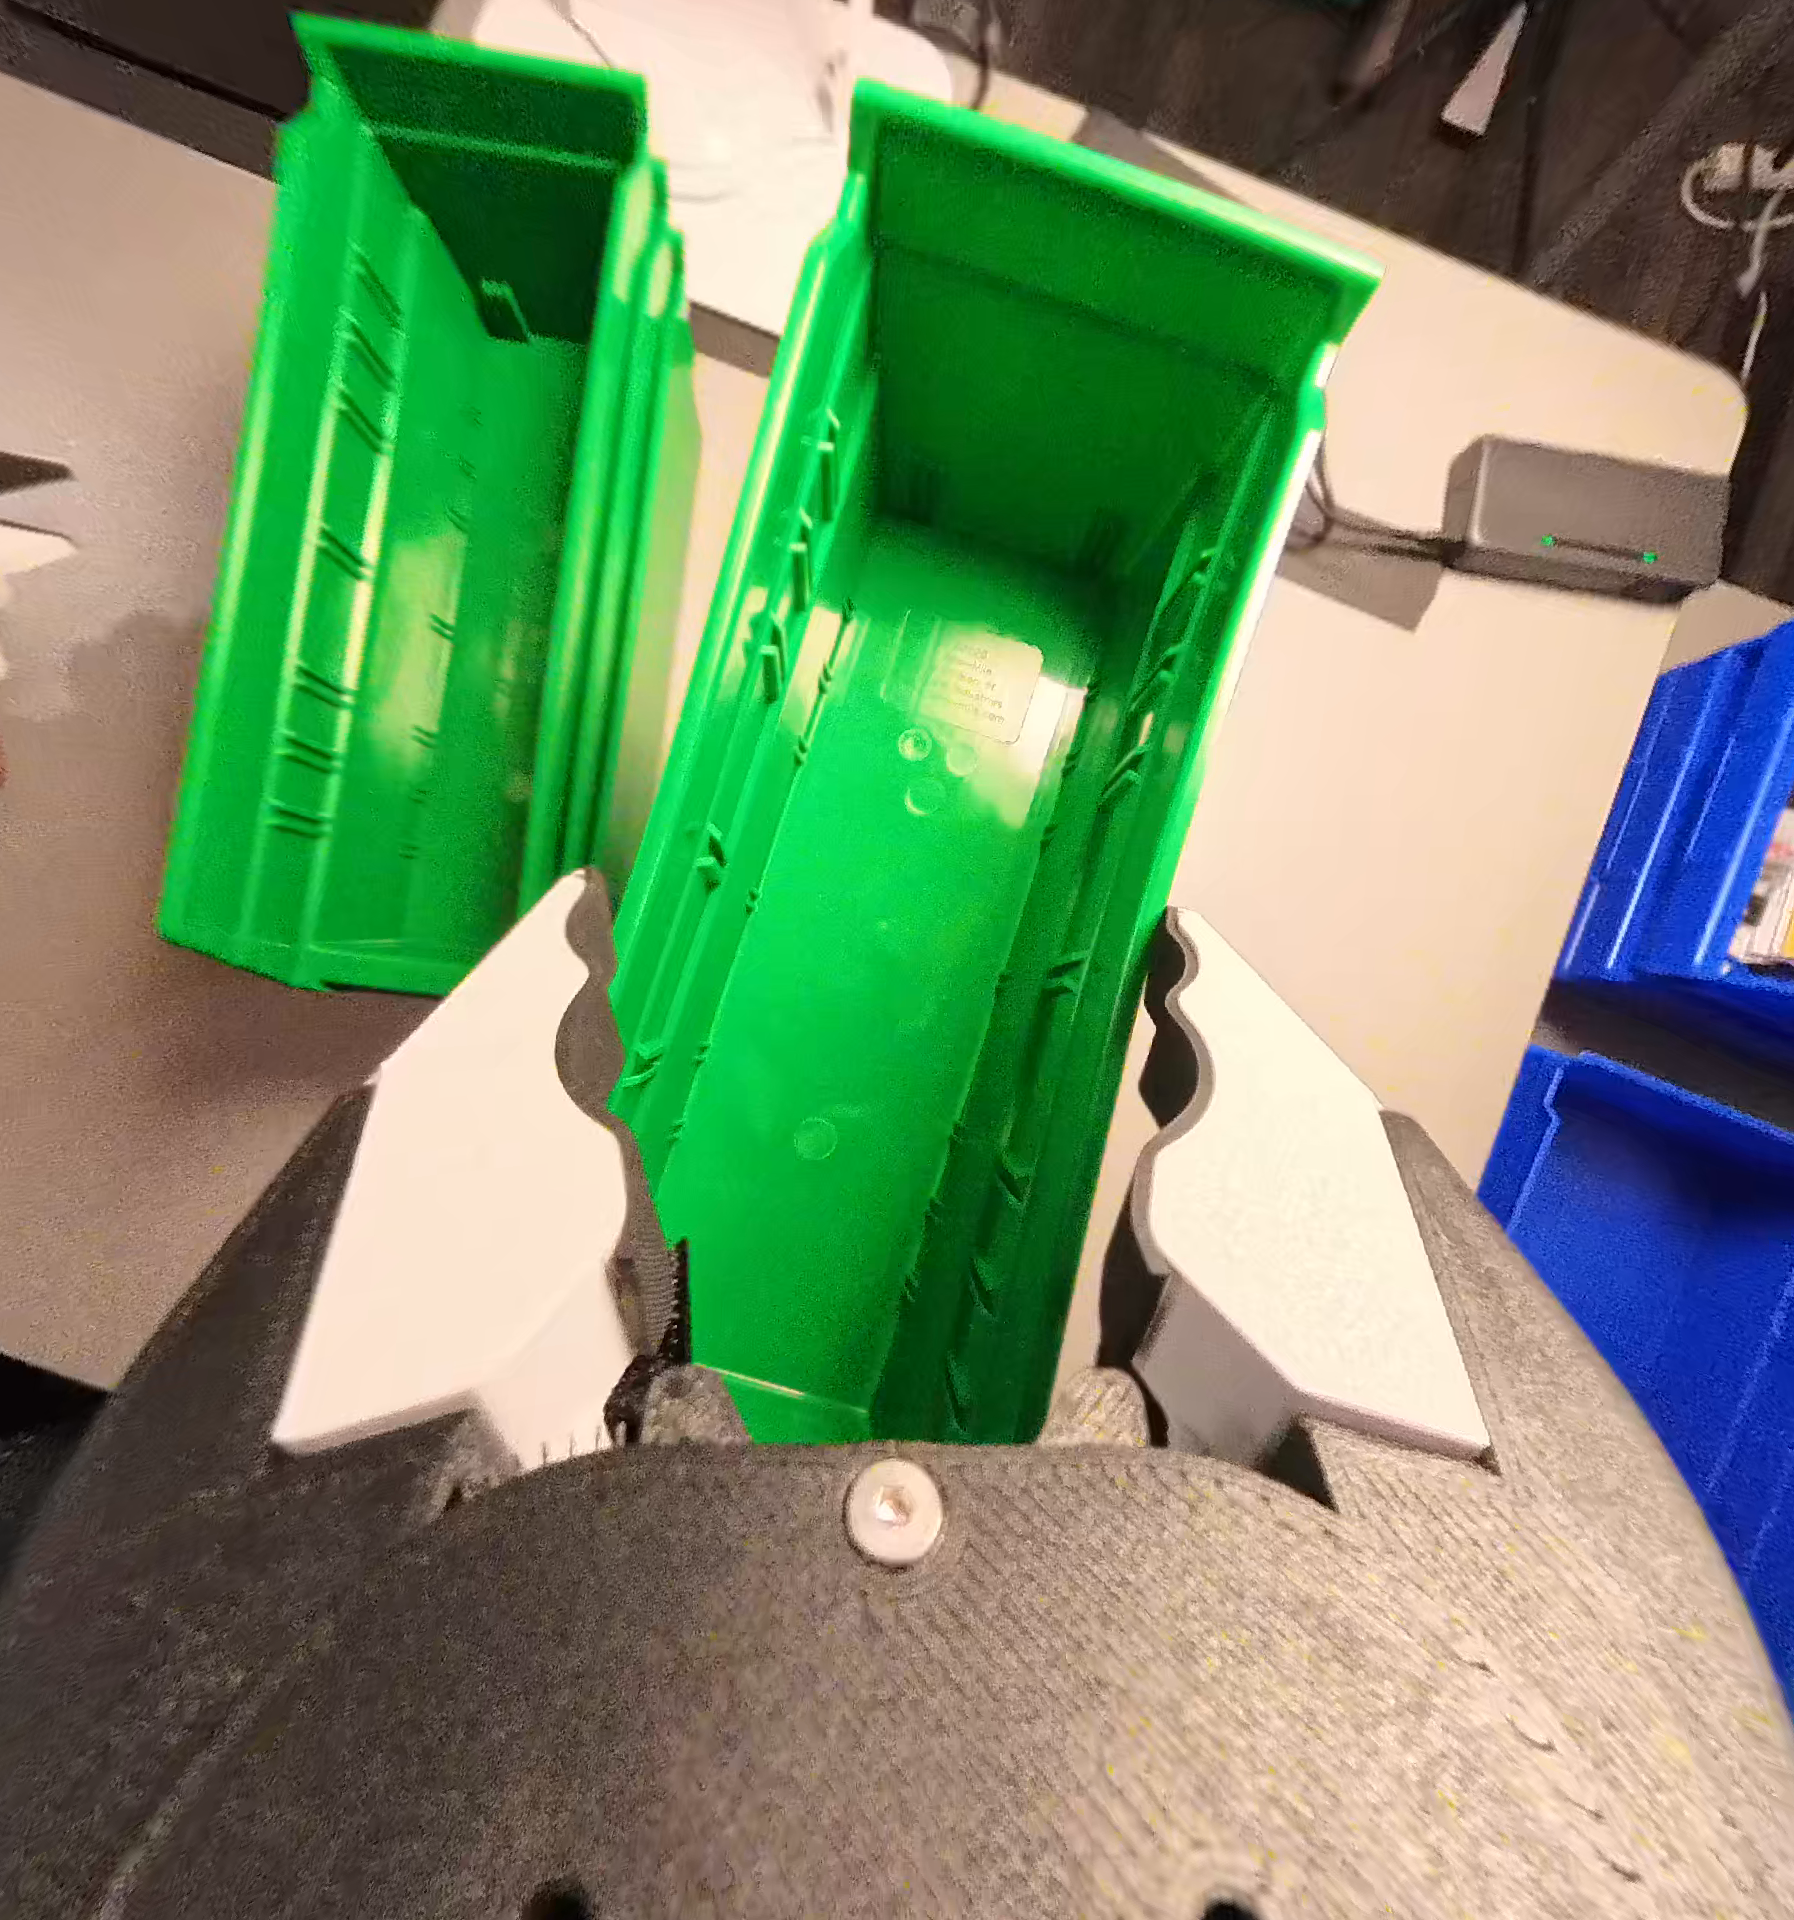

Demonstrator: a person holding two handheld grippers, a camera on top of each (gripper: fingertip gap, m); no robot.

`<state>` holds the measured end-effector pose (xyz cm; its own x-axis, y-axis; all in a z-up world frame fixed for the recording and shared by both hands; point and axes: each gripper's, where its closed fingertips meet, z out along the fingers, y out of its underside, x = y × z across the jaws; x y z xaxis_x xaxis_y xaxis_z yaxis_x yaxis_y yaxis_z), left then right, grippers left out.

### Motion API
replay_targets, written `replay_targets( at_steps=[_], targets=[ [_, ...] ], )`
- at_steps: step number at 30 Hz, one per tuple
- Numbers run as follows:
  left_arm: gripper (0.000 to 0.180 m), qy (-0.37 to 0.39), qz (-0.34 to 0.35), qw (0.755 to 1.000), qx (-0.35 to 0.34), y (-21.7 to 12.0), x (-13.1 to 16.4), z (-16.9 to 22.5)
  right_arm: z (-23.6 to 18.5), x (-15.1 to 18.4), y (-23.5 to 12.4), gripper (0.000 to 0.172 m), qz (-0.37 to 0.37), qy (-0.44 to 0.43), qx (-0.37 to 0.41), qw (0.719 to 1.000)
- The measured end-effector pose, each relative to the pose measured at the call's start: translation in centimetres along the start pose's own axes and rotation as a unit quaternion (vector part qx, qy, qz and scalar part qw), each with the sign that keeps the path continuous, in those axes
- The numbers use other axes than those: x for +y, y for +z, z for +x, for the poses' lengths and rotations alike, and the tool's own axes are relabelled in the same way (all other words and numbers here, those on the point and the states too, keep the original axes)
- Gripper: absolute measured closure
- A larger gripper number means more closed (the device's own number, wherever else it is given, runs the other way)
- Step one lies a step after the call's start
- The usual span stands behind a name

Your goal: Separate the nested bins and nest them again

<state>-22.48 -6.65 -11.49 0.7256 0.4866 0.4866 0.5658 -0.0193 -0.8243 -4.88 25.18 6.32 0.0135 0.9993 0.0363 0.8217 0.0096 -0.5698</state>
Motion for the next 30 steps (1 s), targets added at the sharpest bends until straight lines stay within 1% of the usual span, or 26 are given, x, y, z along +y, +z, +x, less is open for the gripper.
replay_targets(
  at_steps=[4,7,11,12,15,17,19,22,26,30],
  targets=[
    [0.11,0.001,0.003,1.0,0.0,0.0,0.0,0.1,3.8,6.0,3.7,0.067,-0.032,0.043,0.022,0.998],
    [0.111,0.002,0.003,1.0,0.0,0.0,0.0,0.1,5.9,9.9,6.4,0.067,-0.056,0.064,0.041,0.996],
    [0.111,0.002,0.003,1.0,0.0,0.0,0.1,0.1,6.8,13.3,8.7,0.065,-0.065,0.081,0.036,0.994],
    [0.111,0.001,0.003,1.0,0.0,-0.1,0.1,0.1,6.8,14.0,9.1,0.061,-0.066,0.082,0.033,0.994],
    [0.111,-0.002,0.004,1.0,0.002,-0.1,0.1,0.1,7.1,14.4,8.9,0.059,-0.04,0.087,0.037,0.995],
    [0.111,-0.001,0.004,1.0,0.001,-0.1,0.1,0.1,7.0,14.3,8.3,0.062,-0.02,0.088,0.037,0.995],
    [0.11,0.003,0.003,1.0,0.0,-0.1,0.2,0.2,6.8,13.3,7.0,0.066,0.022,0.09,0.036,0.995],
    [0.11,0.009,0.003,1.0,-0.002,-0.1,0.2,0.3,5.2,11.5,4.7,0.066,0.083,0.084,0.021,0.993],
    [0.11,0.016,0.005,1.0,-0.006,-0.1,0.3,0.4,-0.1,9.3,3.2,0.066,0.141,0.055,-0.041,0.988],
    [0.11,0.023,0.013,1.0,-0.006,-0.3,0.2,0.6,-7.3,7.9,3.9,0.065,0.179,0.045,-0.137,0.973]
  ],
)
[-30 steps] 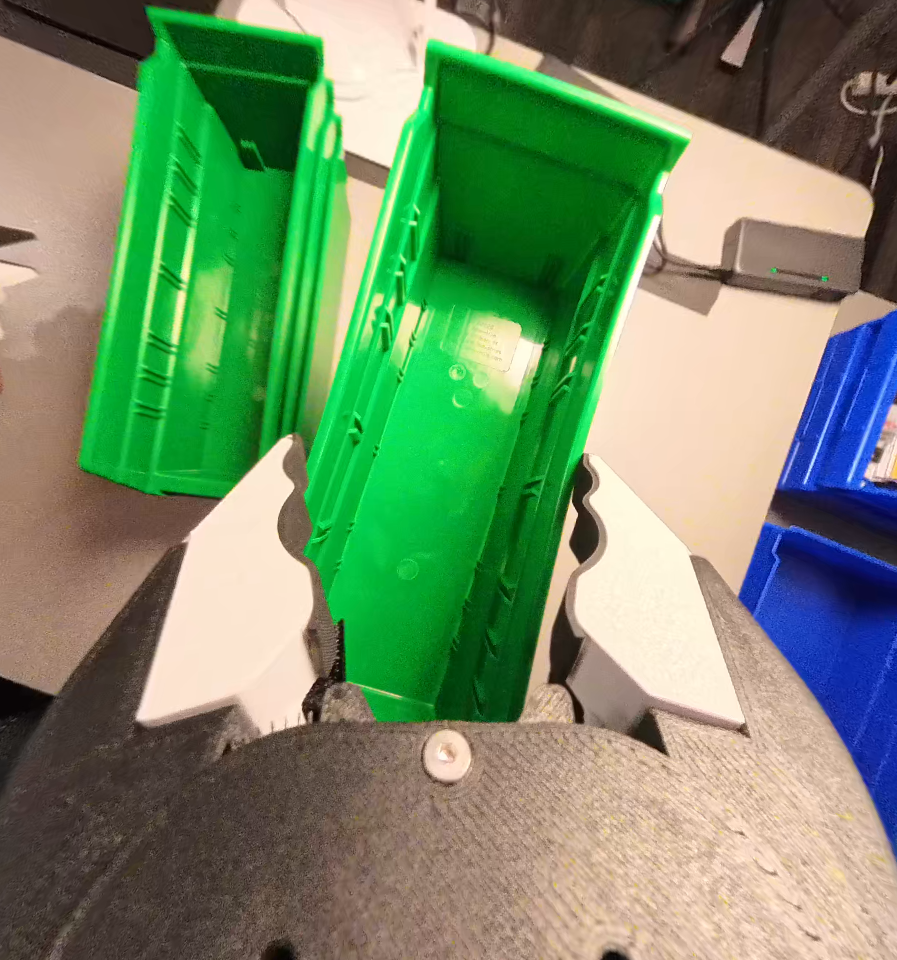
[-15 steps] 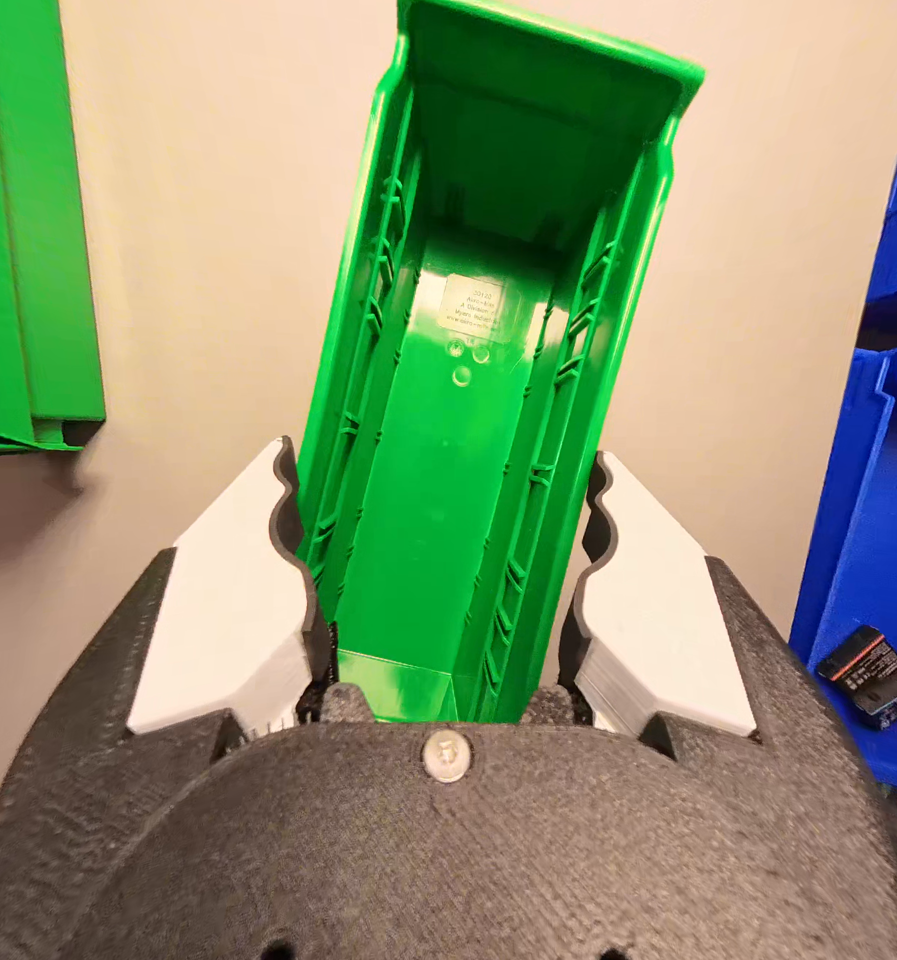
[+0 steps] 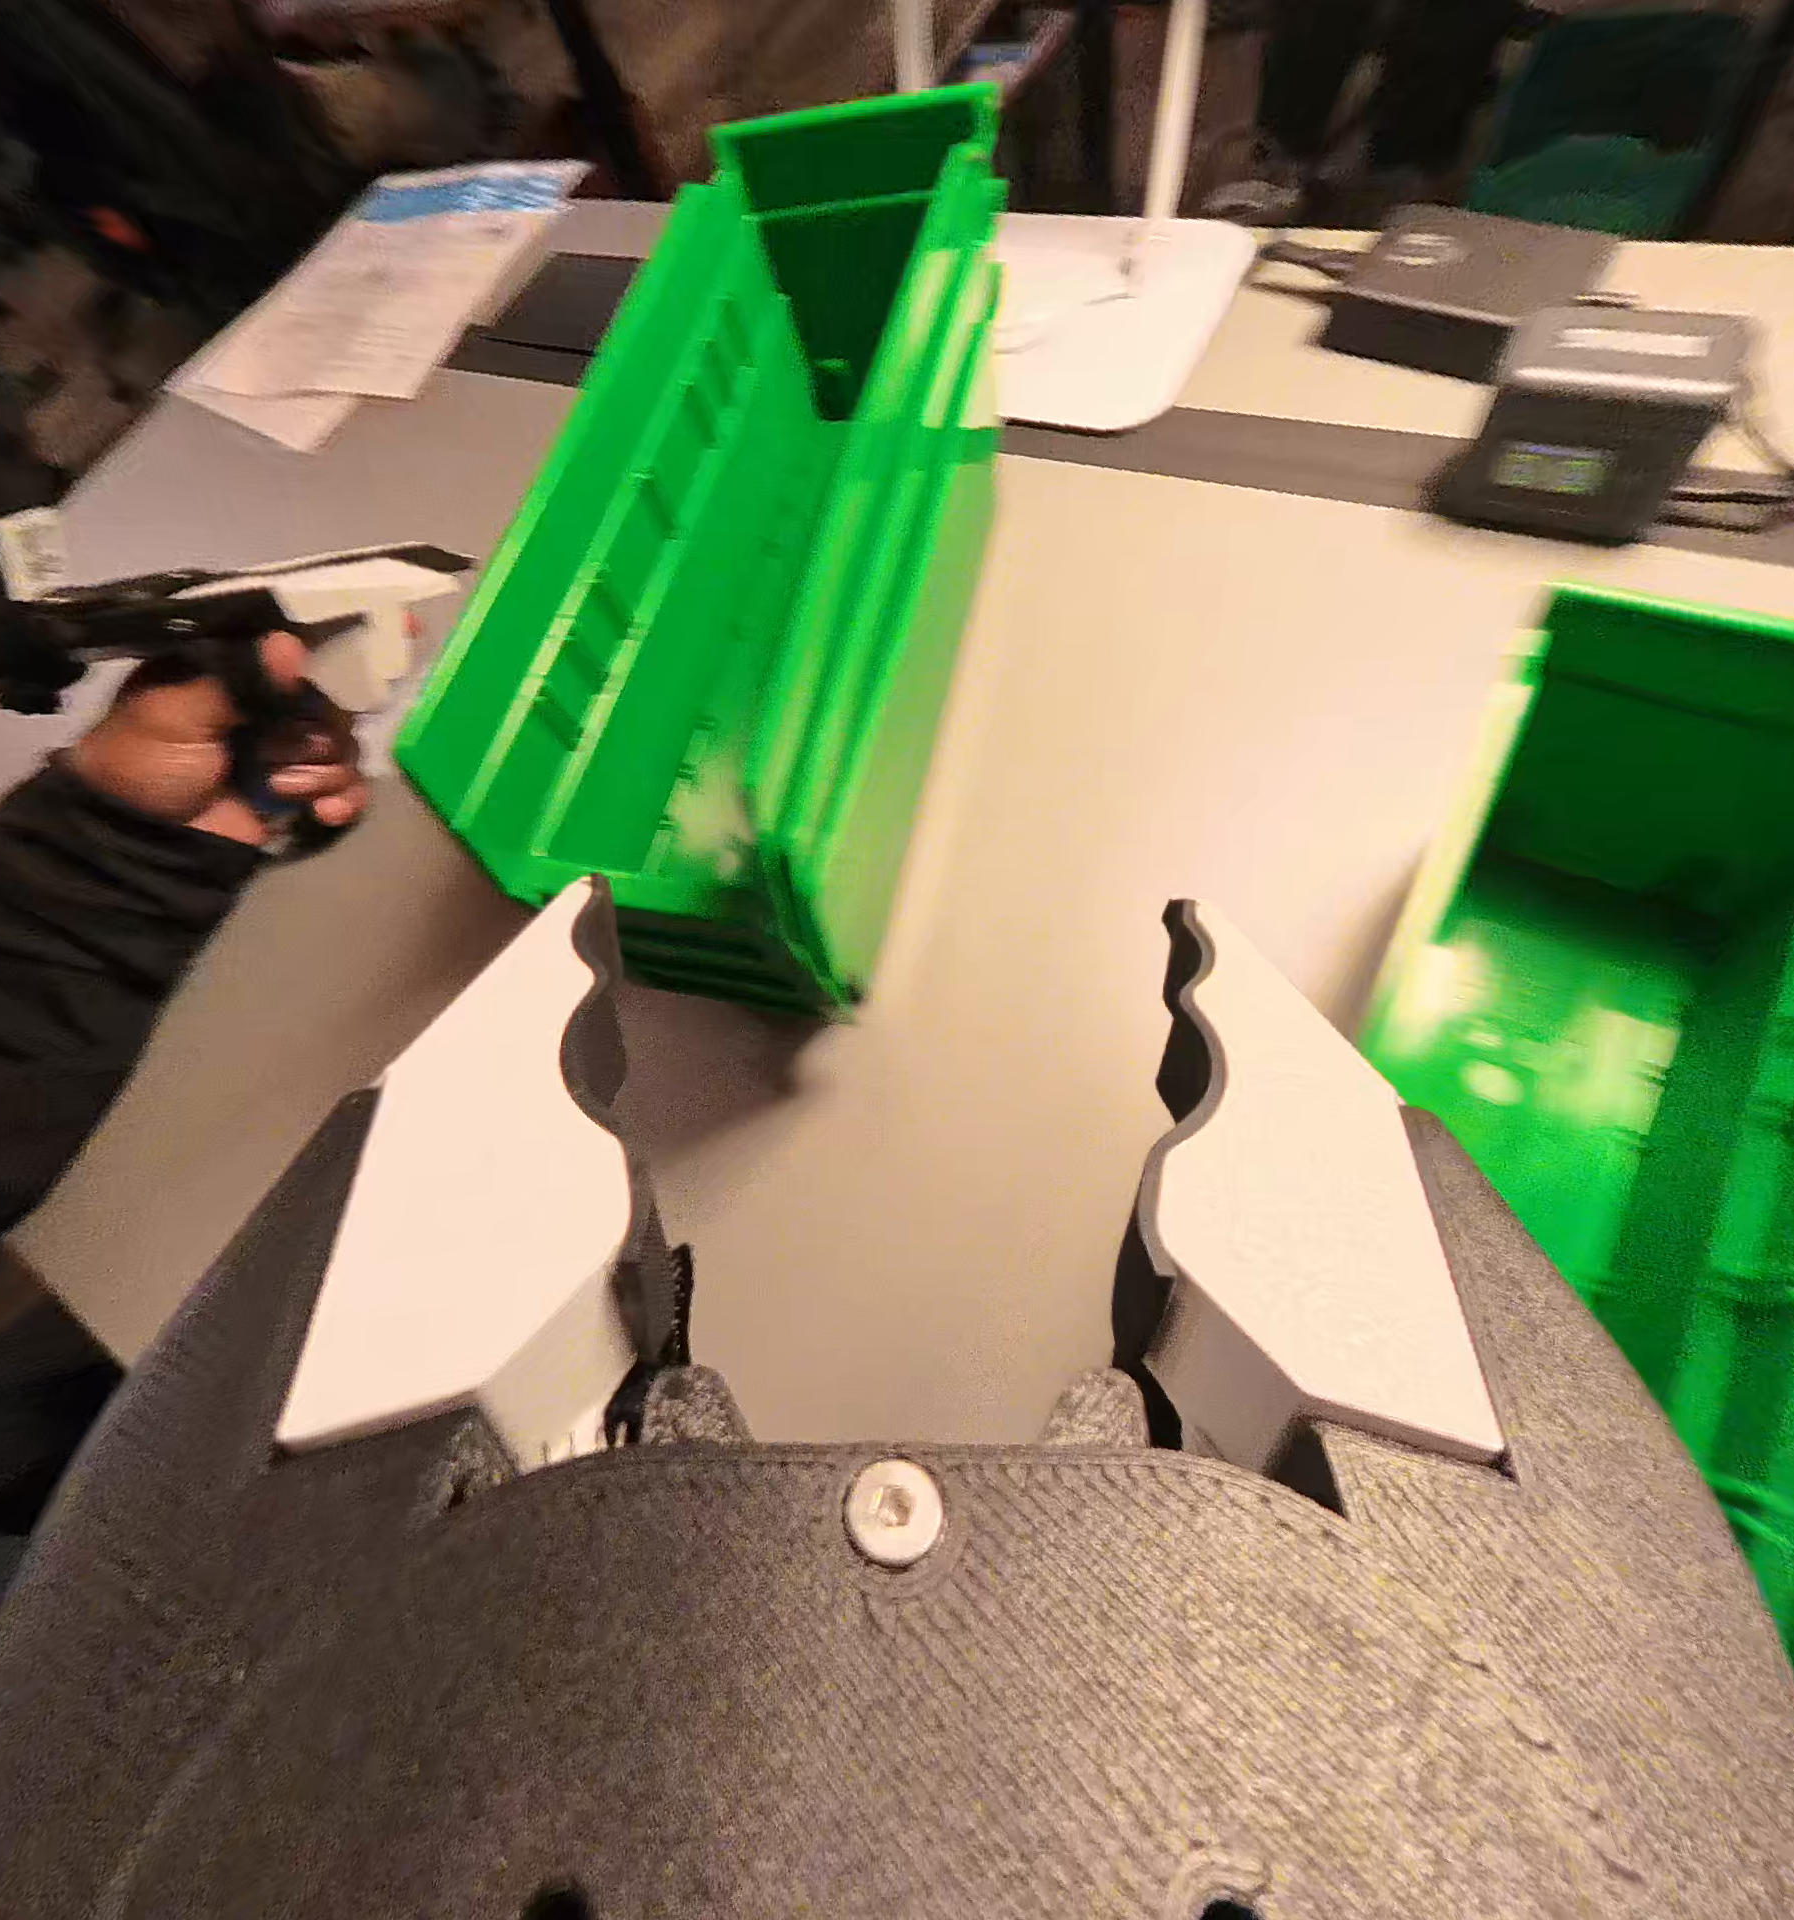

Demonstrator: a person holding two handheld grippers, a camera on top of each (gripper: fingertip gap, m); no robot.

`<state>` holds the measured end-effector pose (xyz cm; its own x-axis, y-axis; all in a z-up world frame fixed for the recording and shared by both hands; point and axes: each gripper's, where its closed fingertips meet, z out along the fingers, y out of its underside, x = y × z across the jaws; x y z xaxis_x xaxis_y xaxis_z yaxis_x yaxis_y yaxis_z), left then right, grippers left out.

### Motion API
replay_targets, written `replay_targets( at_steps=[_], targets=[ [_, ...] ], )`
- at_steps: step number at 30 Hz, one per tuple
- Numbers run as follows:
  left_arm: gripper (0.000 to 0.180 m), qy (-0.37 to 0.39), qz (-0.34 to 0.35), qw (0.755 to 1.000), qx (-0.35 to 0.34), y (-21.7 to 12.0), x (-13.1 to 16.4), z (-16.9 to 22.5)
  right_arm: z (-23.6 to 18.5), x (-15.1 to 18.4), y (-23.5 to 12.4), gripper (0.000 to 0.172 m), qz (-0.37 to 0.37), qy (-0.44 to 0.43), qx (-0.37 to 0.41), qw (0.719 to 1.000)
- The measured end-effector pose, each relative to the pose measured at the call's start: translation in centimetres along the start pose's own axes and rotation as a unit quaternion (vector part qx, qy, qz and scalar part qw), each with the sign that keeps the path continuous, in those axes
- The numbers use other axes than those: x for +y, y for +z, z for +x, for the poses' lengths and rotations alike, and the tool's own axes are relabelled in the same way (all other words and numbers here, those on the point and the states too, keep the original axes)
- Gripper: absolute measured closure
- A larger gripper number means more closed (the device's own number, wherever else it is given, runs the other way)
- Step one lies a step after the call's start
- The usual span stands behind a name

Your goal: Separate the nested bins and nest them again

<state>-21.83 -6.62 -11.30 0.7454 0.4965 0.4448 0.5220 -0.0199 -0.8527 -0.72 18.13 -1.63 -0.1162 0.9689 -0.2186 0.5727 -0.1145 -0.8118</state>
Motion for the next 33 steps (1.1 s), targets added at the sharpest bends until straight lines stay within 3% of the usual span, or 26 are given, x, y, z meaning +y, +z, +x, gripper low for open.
replay_targets(
  at_steps=[4,8,17,24,29,33],
  targets=[
    [0.11,0.001,0.022,1.0,0.006,-0.7,-0.3,0.4,-3.7,1.0,3.3,0.062,0.023,0.01,-0.033,0.999],
    [0.109,-0.026,0.033,0.999,0.027,-1.9,0.0,1.0,-3.8,1.9,5.5,0.057,0.045,0.027,-0.03,0.998],
    [0.107,-0.091,0.018,0.993,0.073,-2.5,2.0,4.6,-4.5,2.6,8.9,0.05,0.053,0.042,-0.117,0.991],
    [0.105,-0.094,0.004,0.989,0.114,-0.7,2.2,9.6,-5.9,3.4,10.8,0.09,0.058,0.012,-0.136,0.989],
    [0.105,-0.08,0.016,0.991,0.109,-1.4,-0.1,10.6,-9.0,3.9,11.0,0.1,0.054,0.008,-0.207,0.977],
    [0.103,-0.048,0.007,0.997,0.063,-2.6,-3.2,10.3,-11.5,4.2,11.5,0.1,0.047,-0.019,-0.24,0.97]
  ],
)
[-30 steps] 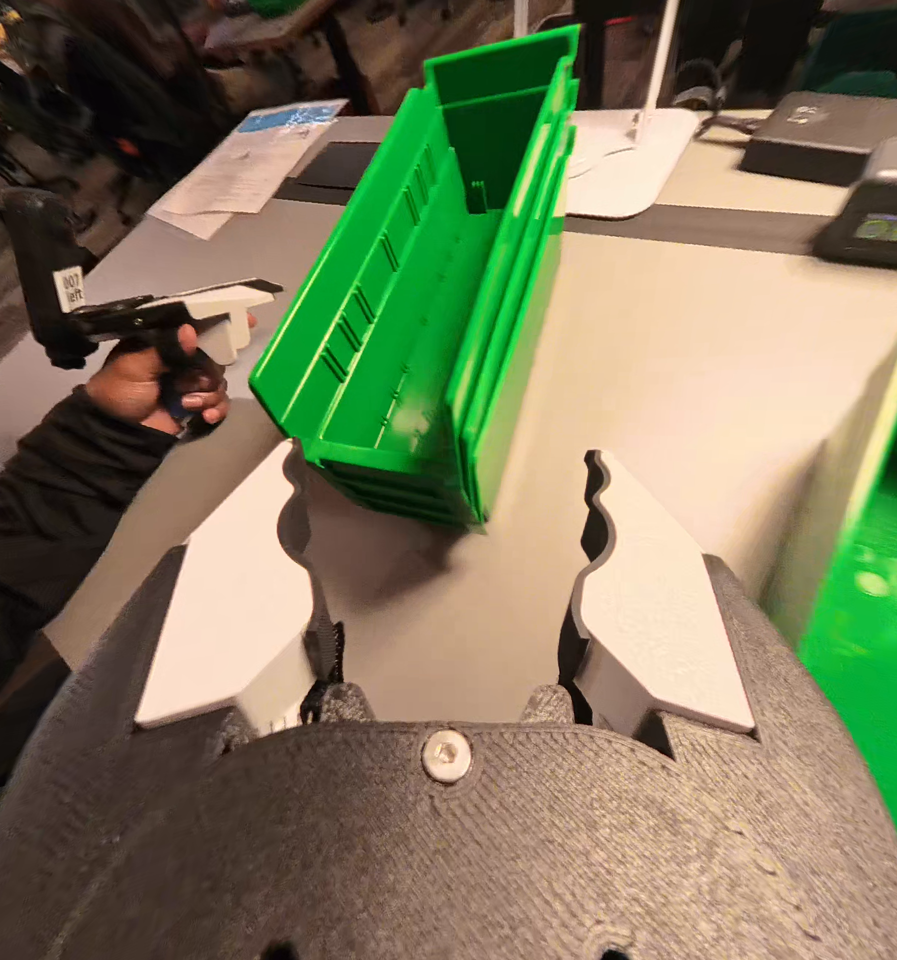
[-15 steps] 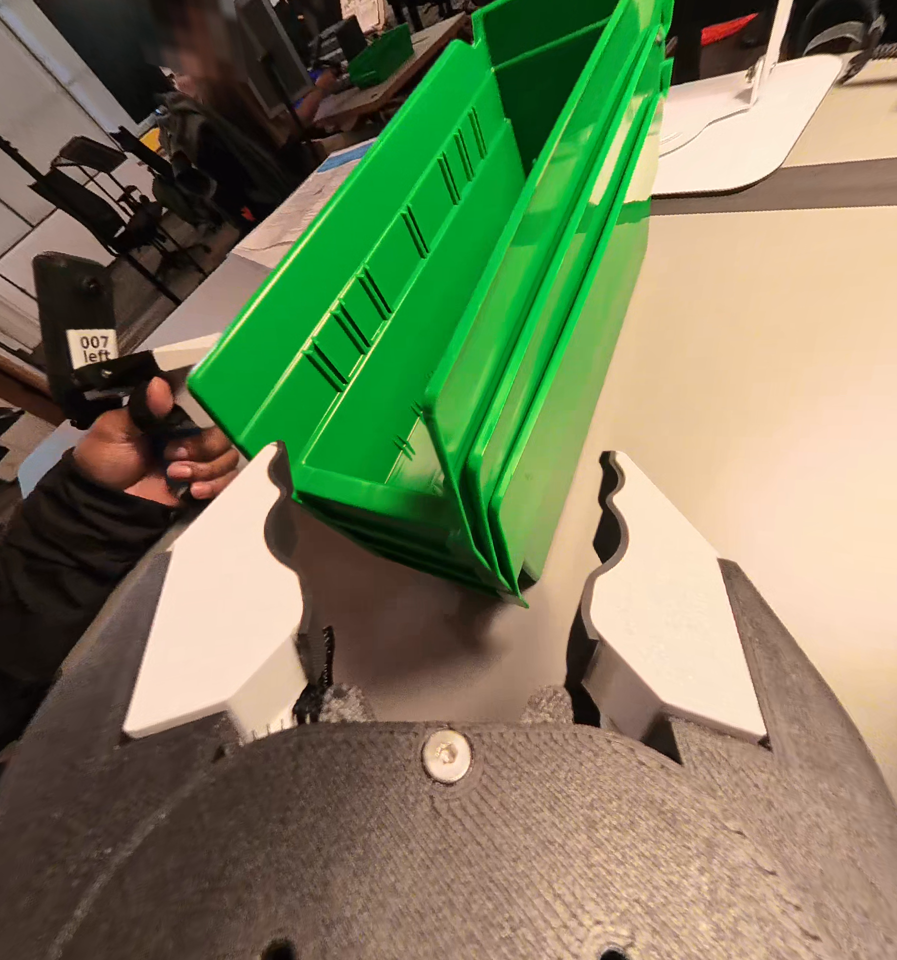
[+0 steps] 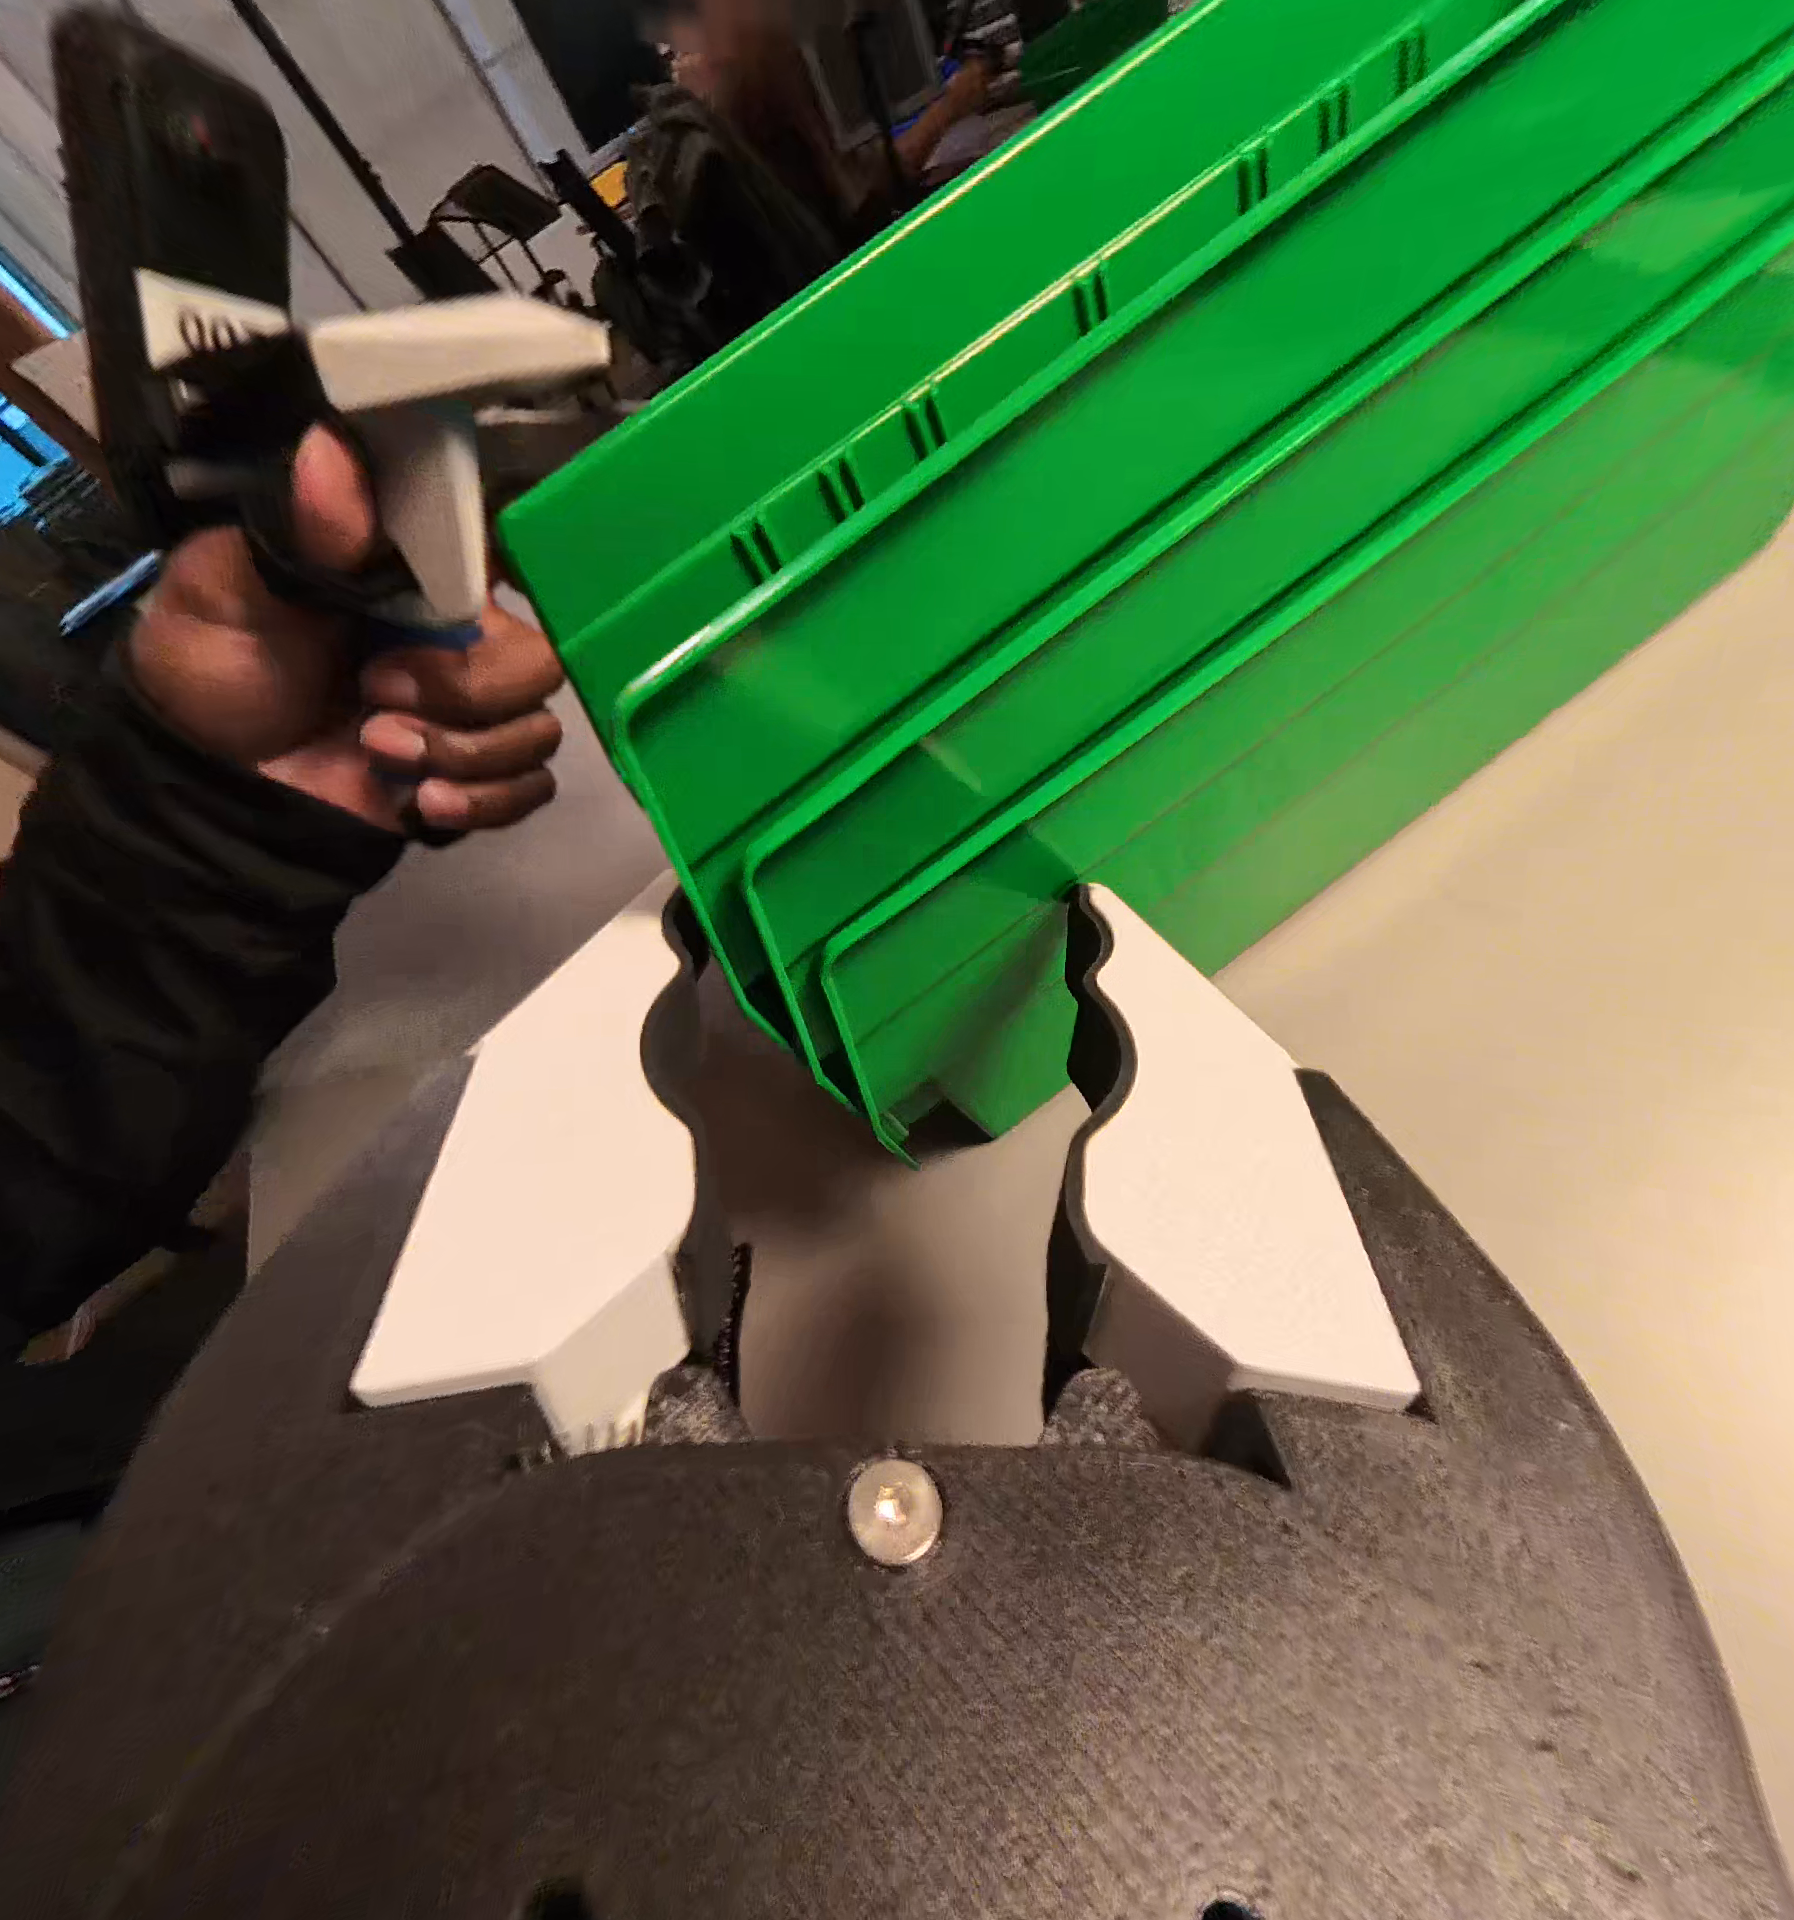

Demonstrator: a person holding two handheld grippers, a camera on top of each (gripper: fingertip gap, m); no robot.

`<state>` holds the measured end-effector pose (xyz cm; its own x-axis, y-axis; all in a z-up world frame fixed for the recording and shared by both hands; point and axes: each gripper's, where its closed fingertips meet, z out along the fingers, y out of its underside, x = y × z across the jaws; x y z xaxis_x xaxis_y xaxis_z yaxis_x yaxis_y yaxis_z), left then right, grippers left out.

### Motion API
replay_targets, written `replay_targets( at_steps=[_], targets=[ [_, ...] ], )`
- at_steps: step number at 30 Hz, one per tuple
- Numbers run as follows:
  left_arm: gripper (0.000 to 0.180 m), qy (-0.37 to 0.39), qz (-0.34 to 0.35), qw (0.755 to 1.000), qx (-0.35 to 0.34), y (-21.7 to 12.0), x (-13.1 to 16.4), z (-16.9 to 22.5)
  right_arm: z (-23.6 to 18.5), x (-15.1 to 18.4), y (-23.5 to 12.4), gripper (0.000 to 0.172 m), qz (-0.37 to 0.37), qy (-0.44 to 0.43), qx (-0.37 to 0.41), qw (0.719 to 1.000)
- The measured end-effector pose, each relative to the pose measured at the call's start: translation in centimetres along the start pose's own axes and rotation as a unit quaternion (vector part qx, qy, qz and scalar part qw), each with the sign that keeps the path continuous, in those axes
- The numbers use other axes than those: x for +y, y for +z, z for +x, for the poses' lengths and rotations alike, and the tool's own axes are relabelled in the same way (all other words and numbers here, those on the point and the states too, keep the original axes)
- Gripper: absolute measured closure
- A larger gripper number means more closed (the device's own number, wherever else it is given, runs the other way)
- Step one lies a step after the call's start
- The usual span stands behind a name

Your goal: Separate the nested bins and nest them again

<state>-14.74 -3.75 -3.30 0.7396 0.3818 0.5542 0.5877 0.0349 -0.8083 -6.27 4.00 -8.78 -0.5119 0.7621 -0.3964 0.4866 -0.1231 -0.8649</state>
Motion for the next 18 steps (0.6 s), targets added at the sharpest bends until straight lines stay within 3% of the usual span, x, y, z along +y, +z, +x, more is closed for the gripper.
replay_targets(
  at_steps=[2,5,8,12,18],
  targets=[
    [0.102,0.037,-0.053,0.996,-0.057,-0.1,-0.9,-0.5,-1.0,0.5,0.6,0.099,-0.01,-0.013,-0.019,1.0],
    [0.082,0.134,-0.117,0.975,-0.13,0.9,-3.0,-0.2,-2.0,1.6,0.7,0.09,-0.03,-0.018,-0.039,0.999],
    [0.071,0.203,-0.166,0.953,-0.152,3.4,-4.8,1.6,-1.5,2.2,-0.3,0.086,-0.028,-0.011,-0.031,0.999],
    [0.055,0.27,-0.251,0.91,-0.189,7.3,-4.7,1.9,0.2,2.9,-1.5,0.086,-0.022,0.012,-0.003,1.0],
    [0.042,0.268,-0.332,0.876,-0.227,10.5,-3.3,0.3,1.2,3.7,-2.3,0.087,-0.021,0.008,0.02,1.0]
  ],
)
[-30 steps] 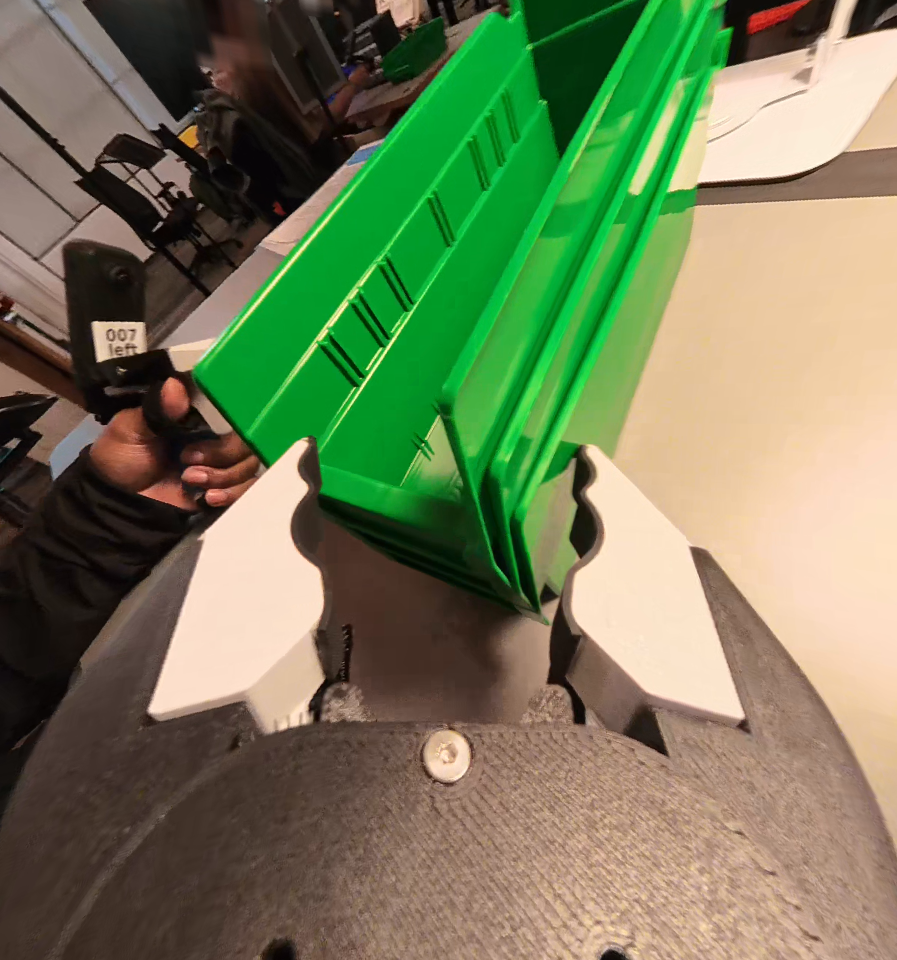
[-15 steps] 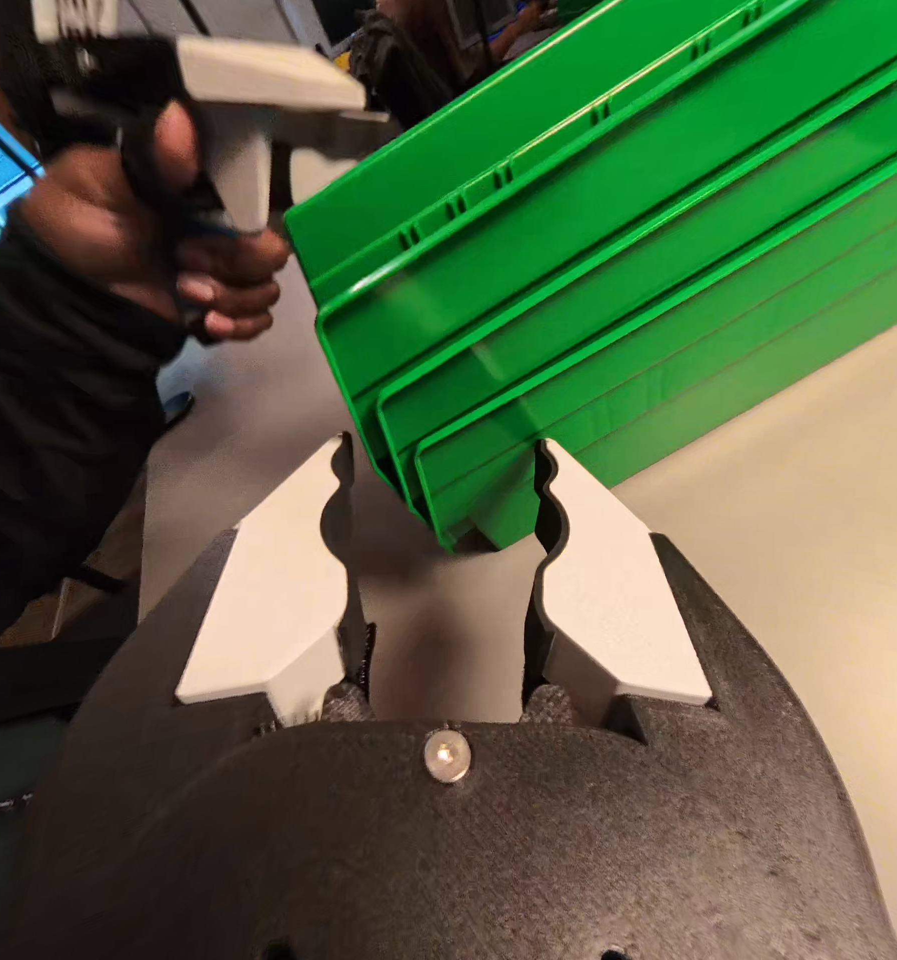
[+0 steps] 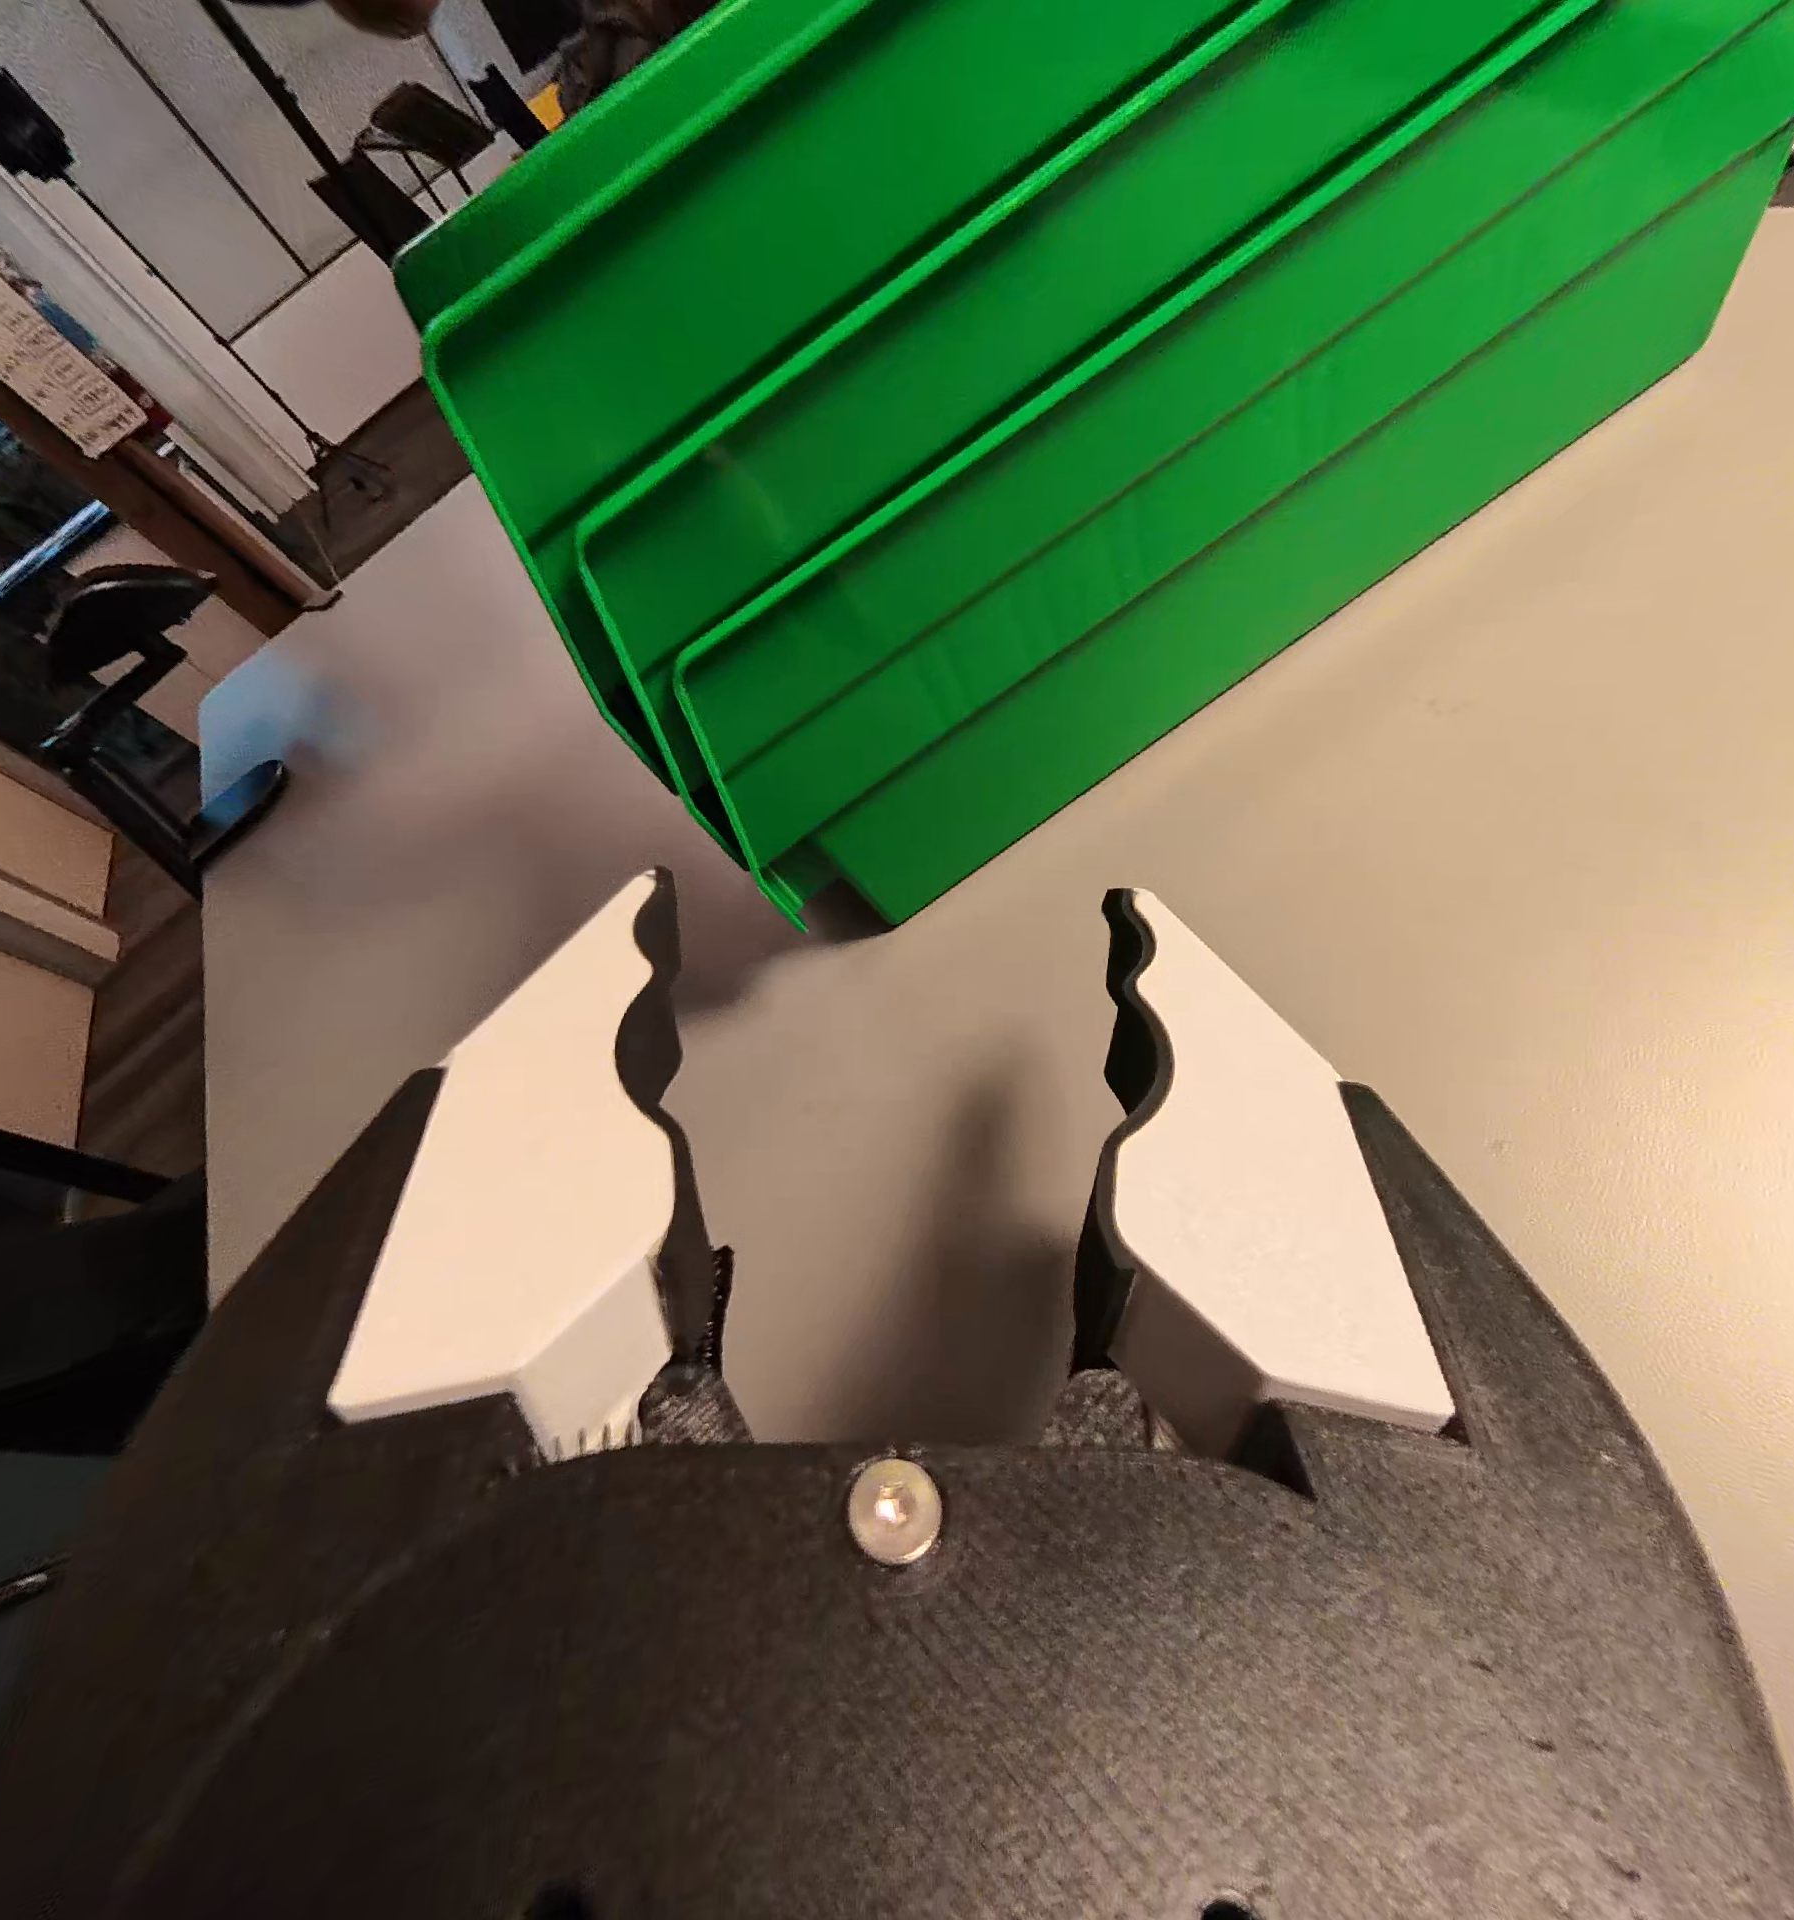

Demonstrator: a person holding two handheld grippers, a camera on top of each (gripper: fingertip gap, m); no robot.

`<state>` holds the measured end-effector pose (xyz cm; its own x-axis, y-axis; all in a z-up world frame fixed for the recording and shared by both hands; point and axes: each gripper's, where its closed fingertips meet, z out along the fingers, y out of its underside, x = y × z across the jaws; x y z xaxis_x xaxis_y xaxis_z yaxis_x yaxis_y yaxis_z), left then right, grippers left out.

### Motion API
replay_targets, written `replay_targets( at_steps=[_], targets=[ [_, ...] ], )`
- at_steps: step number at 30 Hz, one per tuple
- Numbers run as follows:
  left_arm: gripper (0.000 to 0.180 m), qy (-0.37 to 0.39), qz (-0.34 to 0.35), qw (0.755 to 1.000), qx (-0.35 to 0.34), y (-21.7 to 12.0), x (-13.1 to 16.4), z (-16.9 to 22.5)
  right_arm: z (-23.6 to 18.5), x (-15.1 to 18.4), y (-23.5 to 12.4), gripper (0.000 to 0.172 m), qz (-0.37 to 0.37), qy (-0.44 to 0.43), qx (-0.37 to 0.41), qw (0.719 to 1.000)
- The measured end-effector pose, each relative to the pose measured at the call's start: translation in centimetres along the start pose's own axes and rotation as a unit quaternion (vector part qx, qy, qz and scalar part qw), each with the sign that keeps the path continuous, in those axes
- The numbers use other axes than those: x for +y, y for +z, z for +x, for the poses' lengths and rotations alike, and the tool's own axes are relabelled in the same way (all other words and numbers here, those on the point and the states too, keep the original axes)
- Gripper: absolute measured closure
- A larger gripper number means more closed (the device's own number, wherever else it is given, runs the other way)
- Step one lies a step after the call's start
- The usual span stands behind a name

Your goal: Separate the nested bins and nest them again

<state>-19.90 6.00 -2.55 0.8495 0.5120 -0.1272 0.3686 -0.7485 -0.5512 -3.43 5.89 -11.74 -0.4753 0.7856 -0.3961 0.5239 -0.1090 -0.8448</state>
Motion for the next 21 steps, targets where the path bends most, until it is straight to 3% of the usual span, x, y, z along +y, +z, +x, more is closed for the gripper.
replay_targets(
  at_steps=[8,13,21],
  targets=[
    [0.034,-0.046,-0.035,0.998,0.023,0.5,-0.2,1.2,-0.2,0.3,0.1,0.088,-0.008,-0.015,0.005,1.0],
    [0.032,-0.058,-0.074,0.995,0.006,2.7,1.3,2.1,-0.3,0.4,0.2,0.088,-0.012,-0.019,0.005,1.0],
    [0.054,-0.071,-0.075,0.995,-0.003,2.9,1.1,2.3,-0.2,0.3,0.0,0.091,-0.006,-0.008,-0.002,1.0]
  ],
)
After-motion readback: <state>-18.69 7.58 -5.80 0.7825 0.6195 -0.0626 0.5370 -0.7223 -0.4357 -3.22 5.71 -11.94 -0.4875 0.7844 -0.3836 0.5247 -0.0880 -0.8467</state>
